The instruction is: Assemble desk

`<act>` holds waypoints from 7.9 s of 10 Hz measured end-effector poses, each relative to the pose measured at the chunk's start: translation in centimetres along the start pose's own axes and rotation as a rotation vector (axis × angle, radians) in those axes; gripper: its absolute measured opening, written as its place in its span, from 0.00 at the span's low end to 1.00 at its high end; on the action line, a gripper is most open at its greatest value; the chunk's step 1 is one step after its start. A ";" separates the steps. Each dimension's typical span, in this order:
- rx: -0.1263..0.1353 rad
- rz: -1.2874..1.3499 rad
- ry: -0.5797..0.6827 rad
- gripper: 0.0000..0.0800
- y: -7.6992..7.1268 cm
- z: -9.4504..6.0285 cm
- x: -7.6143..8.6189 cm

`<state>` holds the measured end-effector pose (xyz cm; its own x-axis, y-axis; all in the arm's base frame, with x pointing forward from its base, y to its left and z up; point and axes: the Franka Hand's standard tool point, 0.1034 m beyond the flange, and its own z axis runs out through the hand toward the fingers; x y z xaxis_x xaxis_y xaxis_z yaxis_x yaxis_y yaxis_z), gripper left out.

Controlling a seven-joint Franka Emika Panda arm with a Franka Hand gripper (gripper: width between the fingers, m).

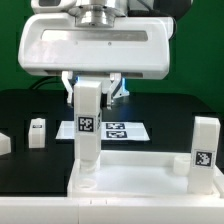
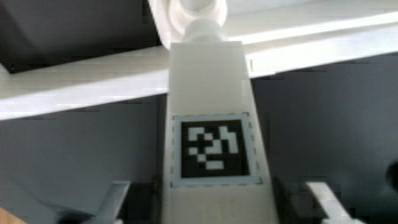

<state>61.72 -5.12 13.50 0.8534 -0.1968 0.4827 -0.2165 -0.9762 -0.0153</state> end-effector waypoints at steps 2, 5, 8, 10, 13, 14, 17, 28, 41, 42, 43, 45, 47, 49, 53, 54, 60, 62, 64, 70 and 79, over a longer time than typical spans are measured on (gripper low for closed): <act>-0.004 -0.003 -0.012 0.36 0.0 0.6 -0.6; -0.011 -0.007 -0.012 0.36 0.1 1.3 -0.9; -0.018 -0.014 -0.013 0.36 0.1 2.3 -1.2; -0.023 -0.017 0.007 0.36 0.1 2.5 -1.1; -0.026 -0.020 0.022 0.36 0.2 2.5 -1.0; -0.026 -0.020 0.021 0.36 0.2 2.5 -1.0; -0.020 -0.016 -0.012 0.79 0.2 2.6 -1.1; 0.065 0.040 -0.447 0.48 -0.7 2.2 0.4; -0.150 1.102 -0.439 0.59 0.2 2.4 0.6; -0.111 0.936 -0.447 0.73 0.3 2.2 0.7; -0.065 0.752 -0.447 0.73 0.6 2.1 0.7; -0.028 0.583 -0.450 0.81 1.0 2.1 0.5; 0.003 0.437 -0.447 0.81 1.0 2.1 0.5; 0.038 0.101 -0.422 0.81 0.9 1.6 2.0; 0.088 -0.107 -0.431 0.64 0.3 1.7 2.0; 0.087 -0.107 -0.431 0.64 0.3 1.7 2.0; -0.022 0.347 -0.441 0.36 0.2 1.8 1.9; -0.117 0.715 -0.435 0.36 0.3 1.9 1.8; -0.195 1.110 -0.425 0.36 0.8 1.8 1.6; -0.279 1.721 -0.425 0.36 0.8 1.8 1.1; -0.113 1.006 -0.465 0.81 -1.2 1.7 0.9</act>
Offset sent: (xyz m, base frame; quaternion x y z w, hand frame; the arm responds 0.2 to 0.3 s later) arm 0.0053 -0.0010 -0.0113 -0.0056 0.0167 0.0012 0.9998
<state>63.60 -4.26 12.49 0.3538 -0.9319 -0.0804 -0.9312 -0.3428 -0.1243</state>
